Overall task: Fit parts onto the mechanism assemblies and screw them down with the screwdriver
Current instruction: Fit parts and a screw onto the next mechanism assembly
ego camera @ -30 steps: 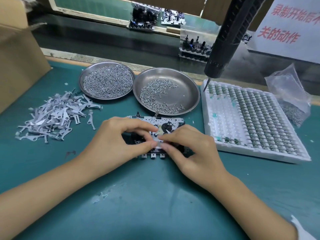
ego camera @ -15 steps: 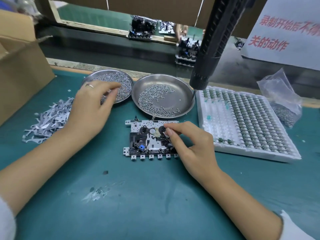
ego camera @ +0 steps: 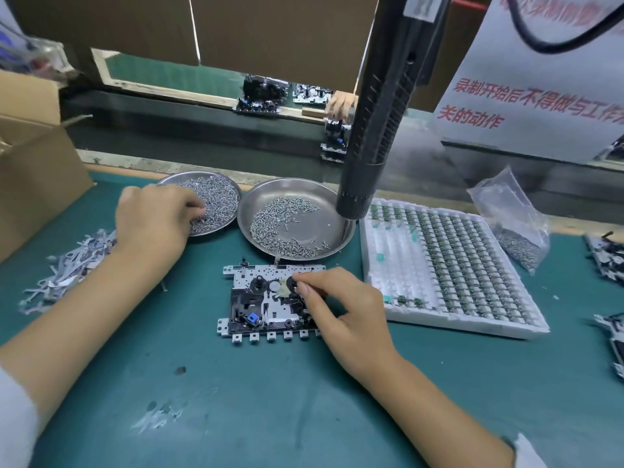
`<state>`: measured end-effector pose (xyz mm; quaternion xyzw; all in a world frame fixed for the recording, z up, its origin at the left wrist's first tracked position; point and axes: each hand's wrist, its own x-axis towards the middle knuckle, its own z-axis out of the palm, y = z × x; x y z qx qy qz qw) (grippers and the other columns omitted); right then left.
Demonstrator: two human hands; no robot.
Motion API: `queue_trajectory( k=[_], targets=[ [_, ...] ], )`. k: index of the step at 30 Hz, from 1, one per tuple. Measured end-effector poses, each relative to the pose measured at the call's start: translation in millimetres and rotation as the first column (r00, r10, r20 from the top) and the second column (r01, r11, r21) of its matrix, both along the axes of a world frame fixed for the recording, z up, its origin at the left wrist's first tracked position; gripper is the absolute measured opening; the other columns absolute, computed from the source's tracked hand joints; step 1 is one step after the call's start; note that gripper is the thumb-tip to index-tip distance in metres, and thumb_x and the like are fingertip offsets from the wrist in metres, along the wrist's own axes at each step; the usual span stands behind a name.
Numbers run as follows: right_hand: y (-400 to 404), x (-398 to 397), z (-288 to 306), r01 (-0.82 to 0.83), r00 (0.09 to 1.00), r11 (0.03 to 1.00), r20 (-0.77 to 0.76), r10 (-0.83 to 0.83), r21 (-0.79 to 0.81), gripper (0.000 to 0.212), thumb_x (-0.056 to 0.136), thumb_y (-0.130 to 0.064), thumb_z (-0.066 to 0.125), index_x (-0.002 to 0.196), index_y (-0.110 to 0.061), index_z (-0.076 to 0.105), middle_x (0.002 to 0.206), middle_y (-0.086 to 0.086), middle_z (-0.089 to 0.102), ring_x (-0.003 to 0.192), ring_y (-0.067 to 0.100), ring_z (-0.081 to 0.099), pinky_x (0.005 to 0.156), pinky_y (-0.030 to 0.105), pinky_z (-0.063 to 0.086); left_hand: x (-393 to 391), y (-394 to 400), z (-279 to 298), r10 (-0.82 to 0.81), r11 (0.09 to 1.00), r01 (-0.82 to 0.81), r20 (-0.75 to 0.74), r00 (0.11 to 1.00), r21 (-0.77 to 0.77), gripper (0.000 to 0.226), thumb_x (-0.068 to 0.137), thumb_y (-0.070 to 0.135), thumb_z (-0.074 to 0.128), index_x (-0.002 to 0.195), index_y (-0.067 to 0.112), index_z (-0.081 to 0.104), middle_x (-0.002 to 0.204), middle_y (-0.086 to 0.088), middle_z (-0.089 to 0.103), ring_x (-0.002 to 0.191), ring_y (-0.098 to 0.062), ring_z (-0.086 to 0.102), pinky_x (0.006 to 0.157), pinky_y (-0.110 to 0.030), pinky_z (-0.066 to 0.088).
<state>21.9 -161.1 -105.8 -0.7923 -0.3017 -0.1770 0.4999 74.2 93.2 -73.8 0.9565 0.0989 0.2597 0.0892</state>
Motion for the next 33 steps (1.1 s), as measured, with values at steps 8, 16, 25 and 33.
queue_trajectory(
  k=[8,16,25,33],
  targets=[
    [0,-2,1,0.007,1.0,1.0,0.015,-0.007,-0.017,0.015,0.088,-0.01,0.061,0.096,-0.006,0.073,0.081,0.001,0.068,0.077,0.01,0.058,0.071,0.021,0.047,-3,-1,-5,-0.095,0.956,0.123,0.116,0.989,-0.267,0.01,0.084,0.009,0.069,0.093,0.009,0.072,0.092,-0.013,0.062,0.087,-0.033,0.059,0.081,-0.04,0.046],
    [1,-2,3,-0.009,0.999,0.999,0.046,0.011,-0.034,0.015,0.087,-0.008,0.062,0.097,-0.005,0.073,0.079,0.003,0.069,0.074,0.009,0.056,0.069,0.021,0.046,-12,-7,-4,-0.146,0.933,0.185,0.145,0.978,-0.308,0.021,0.084,-0.002,0.065,0.103,0.004,0.072,0.093,-0.016,0.062,0.076,-0.024,0.055,0.075,-0.02,0.036],
    [2,2,9,0.077,0.995,0.997,0.053,-0.078,0.024,0.018,0.087,-0.006,0.062,0.102,-0.008,0.072,0.087,-0.001,0.069,0.08,0.008,0.062,0.074,0.019,0.049,-40,-19,-3,-0.162,0.767,0.285,0.256,0.953,-0.575,0.016,0.082,0.008,0.072,0.094,0.018,0.073,0.083,0.009,0.068,0.069,0.016,0.057,0.072,0.002,0.039],
    [25,64,55,0.029,0.945,0.818,-0.25,-0.209,-0.574,0.031,0.091,-0.021,0.064,0.12,-0.01,0.065,0.114,0.005,0.068,0.091,0.012,0.061,0.082,0.016,0.043,-56,-51,-4,-0.202,0.613,0.335,0.268,0.942,-0.716,0.02,0.088,0.02,0.064,0.074,0.035,0.066,0.067,0.009,0.067,0.061,0.0,0.06,0.062,-0.009,0.043]
  ],
)
